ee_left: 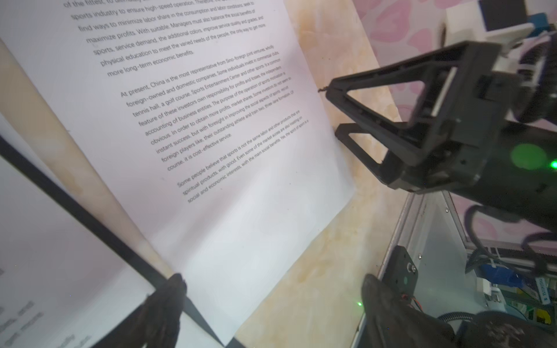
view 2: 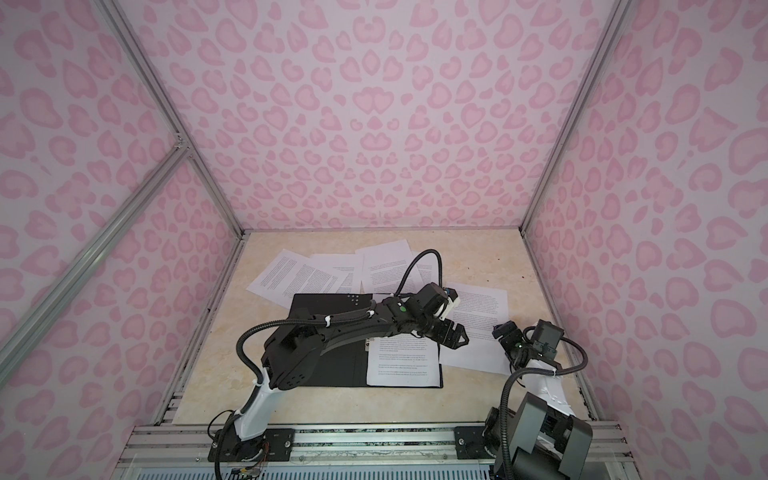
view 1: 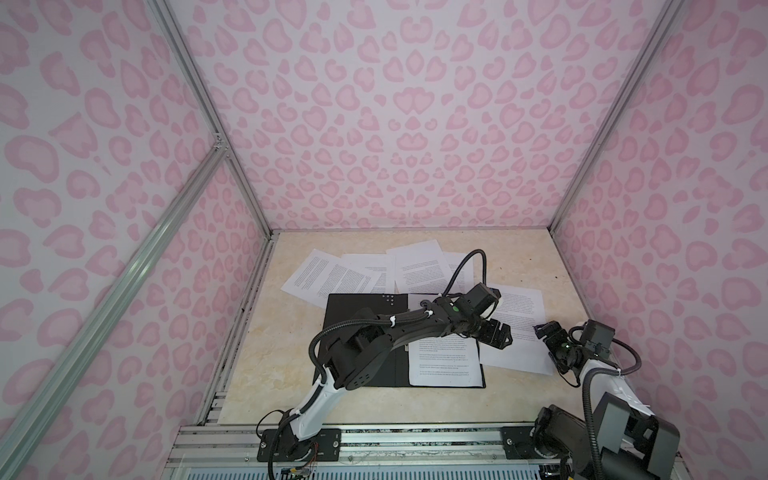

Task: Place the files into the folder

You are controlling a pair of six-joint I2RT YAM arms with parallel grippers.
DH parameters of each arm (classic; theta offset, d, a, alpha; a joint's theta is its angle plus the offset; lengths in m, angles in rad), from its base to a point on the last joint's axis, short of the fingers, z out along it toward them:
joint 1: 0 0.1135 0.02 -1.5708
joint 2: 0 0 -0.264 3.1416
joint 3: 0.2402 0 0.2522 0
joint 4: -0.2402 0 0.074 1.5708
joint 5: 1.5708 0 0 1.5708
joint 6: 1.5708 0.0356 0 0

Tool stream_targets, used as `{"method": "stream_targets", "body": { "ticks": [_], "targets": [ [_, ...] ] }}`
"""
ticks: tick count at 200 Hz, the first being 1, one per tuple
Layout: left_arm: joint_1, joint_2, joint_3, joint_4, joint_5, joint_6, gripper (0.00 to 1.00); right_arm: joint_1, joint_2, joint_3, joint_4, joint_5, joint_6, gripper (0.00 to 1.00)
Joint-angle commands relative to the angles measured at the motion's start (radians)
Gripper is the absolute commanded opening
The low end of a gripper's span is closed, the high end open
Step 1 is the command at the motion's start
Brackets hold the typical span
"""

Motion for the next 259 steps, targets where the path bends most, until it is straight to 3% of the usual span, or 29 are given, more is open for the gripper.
{"method": "stream_targets", "body": {
  "ticks": [1, 72, 168, 210, 259],
  "targets": [
    [0.018, 0.074, 0.089, -0.081, -0.053, -0.015, 0.92, 0.0, -0.03, -0.015, -0.066, 0.007, 0.01, 0.93],
    [0.035, 0.22, 0.286, -0.167, -0.087, -0.018, 0.93, 0.0, -0.069, -0.026, -0.066, 0.0, 0.015, 0.94],
    [0.036, 0.226, 0.299, -0.17, -0.172, 0.009, 0.94, 0.0, -0.076, -0.031, -0.069, 0.014, 0.016, 0.93],
    [0.035, 0.213, 0.281, -0.111, -0.091, 0.021, 0.95, 0.0, -0.072, -0.032, -0.066, 0.016, 0.017, 0.93],
    [0.043, 0.232, 0.327, -0.127, -0.096, 0.015, 0.95, 0.0, -0.052, -0.044, -0.028, -0.044, 0.016, 0.93]
  ]
}}
